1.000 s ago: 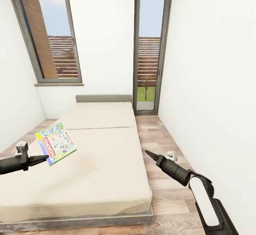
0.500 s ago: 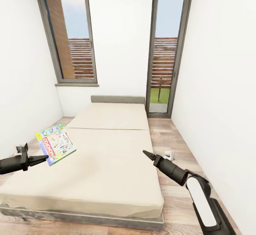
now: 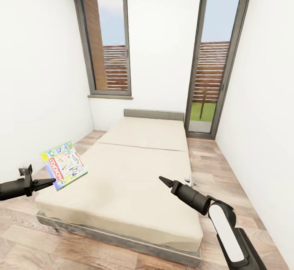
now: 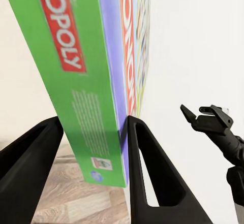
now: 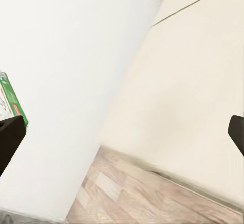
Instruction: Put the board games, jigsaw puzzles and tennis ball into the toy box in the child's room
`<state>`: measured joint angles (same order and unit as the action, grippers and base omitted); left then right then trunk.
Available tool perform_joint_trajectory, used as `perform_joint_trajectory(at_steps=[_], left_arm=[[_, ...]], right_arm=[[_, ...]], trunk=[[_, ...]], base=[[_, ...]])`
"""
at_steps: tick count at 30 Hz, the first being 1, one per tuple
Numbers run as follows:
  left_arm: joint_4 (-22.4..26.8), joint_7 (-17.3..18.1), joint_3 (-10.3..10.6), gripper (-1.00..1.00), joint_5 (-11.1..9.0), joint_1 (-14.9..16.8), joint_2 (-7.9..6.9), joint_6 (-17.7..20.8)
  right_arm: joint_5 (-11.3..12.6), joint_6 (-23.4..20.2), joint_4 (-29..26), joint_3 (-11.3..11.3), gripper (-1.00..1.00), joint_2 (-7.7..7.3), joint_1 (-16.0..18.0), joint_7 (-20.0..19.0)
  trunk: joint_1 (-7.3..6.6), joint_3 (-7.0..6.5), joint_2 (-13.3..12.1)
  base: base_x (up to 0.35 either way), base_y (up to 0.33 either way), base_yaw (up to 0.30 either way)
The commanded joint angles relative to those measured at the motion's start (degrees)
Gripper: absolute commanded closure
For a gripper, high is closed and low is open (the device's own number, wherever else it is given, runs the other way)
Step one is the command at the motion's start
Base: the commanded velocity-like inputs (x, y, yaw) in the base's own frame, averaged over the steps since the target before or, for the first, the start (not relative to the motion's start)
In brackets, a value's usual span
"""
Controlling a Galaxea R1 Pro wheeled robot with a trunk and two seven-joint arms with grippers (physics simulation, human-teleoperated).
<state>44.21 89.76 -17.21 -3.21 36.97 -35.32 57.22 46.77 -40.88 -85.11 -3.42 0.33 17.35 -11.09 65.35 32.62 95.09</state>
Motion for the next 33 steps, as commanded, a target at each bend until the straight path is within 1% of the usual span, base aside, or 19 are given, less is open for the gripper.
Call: perform_joint_trajectory(at_steps=[1, 15, 19, 24, 33], left_arm=[[0.0, 0.2, 0.0, 1.0, 0.0, 0.0, 0.01, 0.6], [0.0, 0.2, 0.1, 1.0, -0.1, 0.0, 0.07, 0.6], [0.0, 0.2, 0.1, 1.0, -0.1, 0.0, 0.07, 0.6], [0.0, 0.2, 0.1, 1.0, -0.2, 0.0, 0.07, 0.6], [0.0, 0.2, -0.2, 1.0, -0.3, 0.0, 0.07, 0.5]], right_arm=[[-0.1, -0.3, 0.0, 0.0, -1.0, 0.02, 0.0, -0.1], [-0.2, -0.2, 0.2, 0.0, -1.0, 0.05, 0.0, 0.0], [-1.2, -0.3, 0.2, 0.0, -1.0, 0.03, -0.1, 0.1], [-1.4, -0.3, 0.2, 0.0, -1.0, 0.05, 0.0, 0.1], [-1.5, -0.3, 0.2, -0.1, -1.0, 0.03, 0.0, 0.1]], trunk=[[-0.25, -0.1, -0.4], [-3.33, -2.28, -6.0], [-4.21, -2.9, -7.6], [-5.31, -3.68, -9.6], [-5.31, -3.47, -9.6]], base=[[-0.233, 0.0, 0.289], [-0.127, 0.0, 0.289], [-0.086, 0.0, 0.289], [-0.012, 0.0, 0.289], [0.026, 0.0, 0.289]])
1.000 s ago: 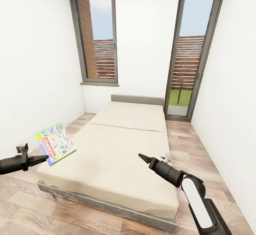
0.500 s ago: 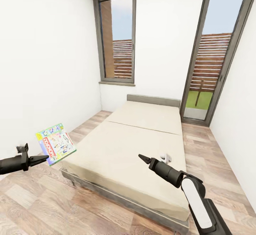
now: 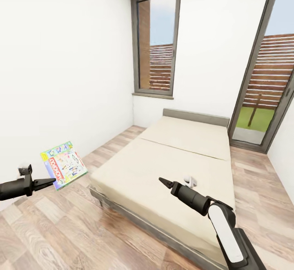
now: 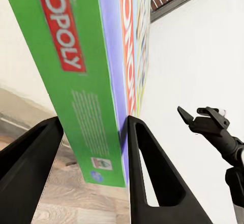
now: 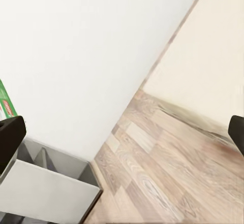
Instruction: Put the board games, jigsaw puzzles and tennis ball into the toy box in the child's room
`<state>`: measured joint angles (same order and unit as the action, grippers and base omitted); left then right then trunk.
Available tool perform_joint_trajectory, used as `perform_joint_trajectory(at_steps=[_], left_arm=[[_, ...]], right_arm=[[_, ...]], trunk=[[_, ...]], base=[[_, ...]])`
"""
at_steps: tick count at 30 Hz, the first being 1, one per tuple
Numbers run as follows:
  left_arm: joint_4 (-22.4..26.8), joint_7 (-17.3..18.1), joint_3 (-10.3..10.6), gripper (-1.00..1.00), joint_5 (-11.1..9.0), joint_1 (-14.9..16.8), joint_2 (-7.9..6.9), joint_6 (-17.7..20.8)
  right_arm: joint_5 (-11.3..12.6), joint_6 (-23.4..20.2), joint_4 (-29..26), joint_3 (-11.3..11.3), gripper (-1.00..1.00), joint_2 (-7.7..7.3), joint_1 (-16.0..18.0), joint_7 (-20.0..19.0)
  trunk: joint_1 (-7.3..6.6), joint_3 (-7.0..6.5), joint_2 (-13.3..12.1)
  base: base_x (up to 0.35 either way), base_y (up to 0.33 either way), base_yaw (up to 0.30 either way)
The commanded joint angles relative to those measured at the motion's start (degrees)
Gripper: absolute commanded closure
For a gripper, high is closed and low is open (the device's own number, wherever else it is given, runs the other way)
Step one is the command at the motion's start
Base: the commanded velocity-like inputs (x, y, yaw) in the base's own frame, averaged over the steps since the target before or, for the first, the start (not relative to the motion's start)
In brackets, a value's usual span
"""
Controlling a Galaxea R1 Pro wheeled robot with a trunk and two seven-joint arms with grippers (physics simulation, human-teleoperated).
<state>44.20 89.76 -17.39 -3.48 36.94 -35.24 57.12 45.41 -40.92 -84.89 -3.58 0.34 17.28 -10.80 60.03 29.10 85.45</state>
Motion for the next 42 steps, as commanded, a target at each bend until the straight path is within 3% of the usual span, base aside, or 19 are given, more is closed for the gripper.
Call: perform_joint_trajectory(at_steps=[1, 9, 16, 24, 42], left_arm=[[0.0, 0.2, -0.1, 1.0, -0.1, 0.0, -0.01, 0.6], [-0.2, 0.2, -0.2, 1.0, -0.1, 0.0, -0.01, 0.5], [-0.2, 0.2, -0.3, 1.0, -0.3, 0.0, -0.01, 0.6], [-0.2, 0.2, -0.2, 1.0, -0.3, 0.0, -0.01, 0.9], [-0.2, 0.2, 0.1, 1.0, -0.2, 0.0, 0.06, 0.8]], right_arm=[[-0.1, -0.2, 0.0, 0.1, -1.0, 0.02, 0.0, -0.2], [-0.2, -0.1, -0.1, -2.1, -1.0, 0.06, 0.0, -0.1], [-0.2, -0.1, -0.1, -2.4, -1.0, 0.07, 0.1, 0.2], [-1.6, -0.2, -0.1, -2.6, -1.0, 0.28, 0.3, 3.7], [-1.9, -0.2, 0.0, -4.6, -1.0, 0.91, 0.4, 3.9]], trunk=[[0.01, 0.09, 0.0], [0.01, 0.27, 0.0], [0.01, 0.3, 0.0], [-1.74, -1.13, -3.2], [-5.7, -4.06, -10.4]], base=[[0.213, 0.02, 0.289], [0.268, 0.177, 0.267], [0.095, 0.131, 0.17], [0.004, 0.006, 0.286], [0.0, 0.0, 0.293]])
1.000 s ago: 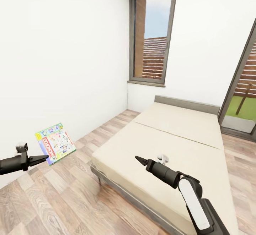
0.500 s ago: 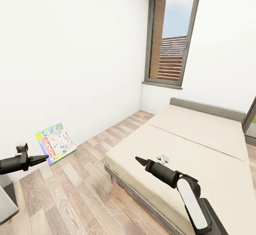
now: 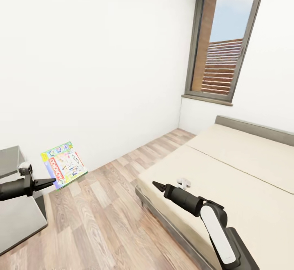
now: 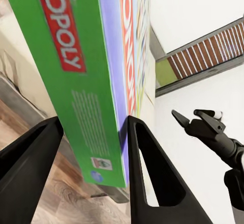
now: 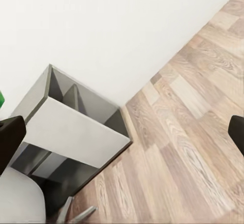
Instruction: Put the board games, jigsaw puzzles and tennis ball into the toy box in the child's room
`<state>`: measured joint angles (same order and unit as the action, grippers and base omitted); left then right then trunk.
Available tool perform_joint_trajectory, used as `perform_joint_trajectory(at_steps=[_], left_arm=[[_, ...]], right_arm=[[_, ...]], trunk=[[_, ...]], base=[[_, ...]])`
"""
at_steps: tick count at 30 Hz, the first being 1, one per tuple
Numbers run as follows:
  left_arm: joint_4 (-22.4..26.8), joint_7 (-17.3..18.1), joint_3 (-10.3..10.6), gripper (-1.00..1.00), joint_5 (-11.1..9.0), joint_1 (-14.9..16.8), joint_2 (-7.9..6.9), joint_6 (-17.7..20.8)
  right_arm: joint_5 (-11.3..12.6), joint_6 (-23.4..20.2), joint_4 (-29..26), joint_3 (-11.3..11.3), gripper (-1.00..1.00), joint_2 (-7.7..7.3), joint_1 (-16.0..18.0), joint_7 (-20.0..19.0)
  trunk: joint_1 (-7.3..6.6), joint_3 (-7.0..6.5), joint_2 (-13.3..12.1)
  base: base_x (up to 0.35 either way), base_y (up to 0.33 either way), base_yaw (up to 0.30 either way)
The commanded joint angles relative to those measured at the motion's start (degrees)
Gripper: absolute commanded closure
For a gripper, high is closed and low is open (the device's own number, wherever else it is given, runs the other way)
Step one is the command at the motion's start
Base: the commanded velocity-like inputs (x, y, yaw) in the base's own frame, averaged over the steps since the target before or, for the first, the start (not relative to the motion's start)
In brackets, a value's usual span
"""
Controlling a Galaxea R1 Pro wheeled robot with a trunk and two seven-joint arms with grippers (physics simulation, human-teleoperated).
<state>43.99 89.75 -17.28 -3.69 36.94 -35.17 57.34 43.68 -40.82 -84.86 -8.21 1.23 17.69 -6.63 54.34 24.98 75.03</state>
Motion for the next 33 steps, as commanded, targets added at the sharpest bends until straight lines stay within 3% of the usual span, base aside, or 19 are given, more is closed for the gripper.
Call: perform_joint_trajectory(at_steps=[1, 13, 21, 27, 33], left_arm=[[0.0, 0.2, 0.0, 1.0, 0.0, 0.1, 0.0, 0.6], [0.0, 0.2, 0.1, 1.0, -0.1, 0.0, -0.01, 0.5], [0.1, 0.2, -0.3, 1.0, -0.2, 0.0, -0.06, 0.4], [0.1, 0.2, -0.3, 1.0, -0.2, 0.0, -0.08, 0.4], [0.1, 0.2, -0.3, 1.0, -0.1, 0.0, -0.05, 0.3]], right_arm=[[-0.2, -0.3, 0.0, 0.0, -1.0, 0.02, 0.0, -0.2], [-0.2, -0.2, 0.0, -0.6, -1.0, 0.0, 0.2, -0.2], [-0.3, -0.2, 0.1, -0.9, -1.0, 0.05, 0.2, -0.2], [-4.9, -0.3, 0.1, -0.9, -1.0, 0.11, 0.2, -0.2], [-6.0, -0.3, 0.1, -0.8, -1.0, 1.52, 0.2, -0.3]], trunk=[[-0.23, -0.1, -0.4], [-2.86, -1.96, -5.2], [-2.86, -1.77, -5.2], [-2.86, -1.62, -5.2], [-2.86, -1.47, -5.2]], base=[[0.0, 0.0, 0.293], [0.0, 0.0, 0.293], [0.0, 0.0, 0.293], [0.065, 0.0, 0.293], [0.266, 0.0, 0.293]])
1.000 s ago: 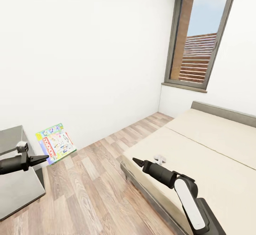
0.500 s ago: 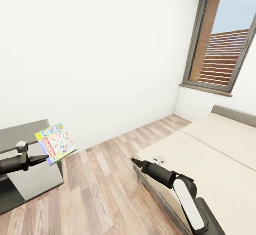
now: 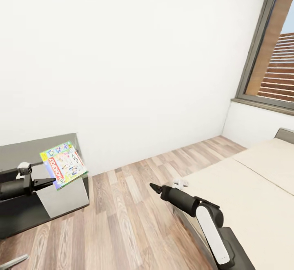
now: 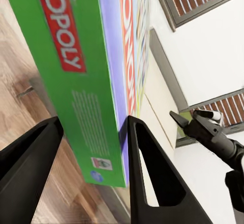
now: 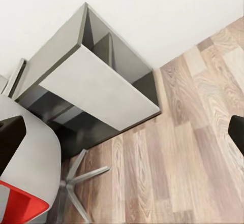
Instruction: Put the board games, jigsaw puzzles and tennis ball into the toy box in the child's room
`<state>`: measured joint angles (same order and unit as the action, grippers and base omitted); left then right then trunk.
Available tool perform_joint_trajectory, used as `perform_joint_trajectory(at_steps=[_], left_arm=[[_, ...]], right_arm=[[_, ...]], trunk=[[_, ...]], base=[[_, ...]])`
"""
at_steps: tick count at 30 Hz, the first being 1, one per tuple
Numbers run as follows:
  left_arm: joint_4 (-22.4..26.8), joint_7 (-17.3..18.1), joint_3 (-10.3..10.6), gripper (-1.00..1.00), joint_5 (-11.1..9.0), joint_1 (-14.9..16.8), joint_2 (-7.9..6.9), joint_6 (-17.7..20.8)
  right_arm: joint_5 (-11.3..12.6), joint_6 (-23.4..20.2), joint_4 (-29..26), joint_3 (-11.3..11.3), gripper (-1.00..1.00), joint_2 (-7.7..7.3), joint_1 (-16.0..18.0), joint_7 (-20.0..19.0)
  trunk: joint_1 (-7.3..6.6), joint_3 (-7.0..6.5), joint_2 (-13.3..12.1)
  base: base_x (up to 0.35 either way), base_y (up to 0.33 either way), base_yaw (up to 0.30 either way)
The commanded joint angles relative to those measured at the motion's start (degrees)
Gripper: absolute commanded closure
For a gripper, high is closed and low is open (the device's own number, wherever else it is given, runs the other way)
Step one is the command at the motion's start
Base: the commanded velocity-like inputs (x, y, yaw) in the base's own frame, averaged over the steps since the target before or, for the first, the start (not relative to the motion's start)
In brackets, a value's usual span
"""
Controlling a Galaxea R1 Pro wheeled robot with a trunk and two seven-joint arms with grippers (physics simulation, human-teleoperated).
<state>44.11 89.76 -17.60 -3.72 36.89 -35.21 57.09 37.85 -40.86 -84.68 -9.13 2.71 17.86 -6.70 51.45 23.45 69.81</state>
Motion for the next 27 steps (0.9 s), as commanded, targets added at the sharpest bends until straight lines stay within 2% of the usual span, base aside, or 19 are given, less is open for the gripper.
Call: perform_joint_trajectory(at_steps=[1, 27], left_arm=[[0.0, 0.2, 0.0, 1.0, -0.1, 0.1, 0.01, 0.6], [0.0, 0.2, 0.1, 1.0, -0.1, 0.1, 0.14, 0.6]], right_arm=[[-0.2, -0.3, 0.0, 0.1, -1.0, 0.22, 0.0, -0.2], [-0.3, -0.3, 0.0, 0.0, -1.0, 0.55, 0.0, -0.3]], trunk=[[0.03, 0.09, 0.0], [0.03, 0.87, 0.0]], base=[[0.316, 0.0, 0.293], [0.321, 0.0, 0.292]])
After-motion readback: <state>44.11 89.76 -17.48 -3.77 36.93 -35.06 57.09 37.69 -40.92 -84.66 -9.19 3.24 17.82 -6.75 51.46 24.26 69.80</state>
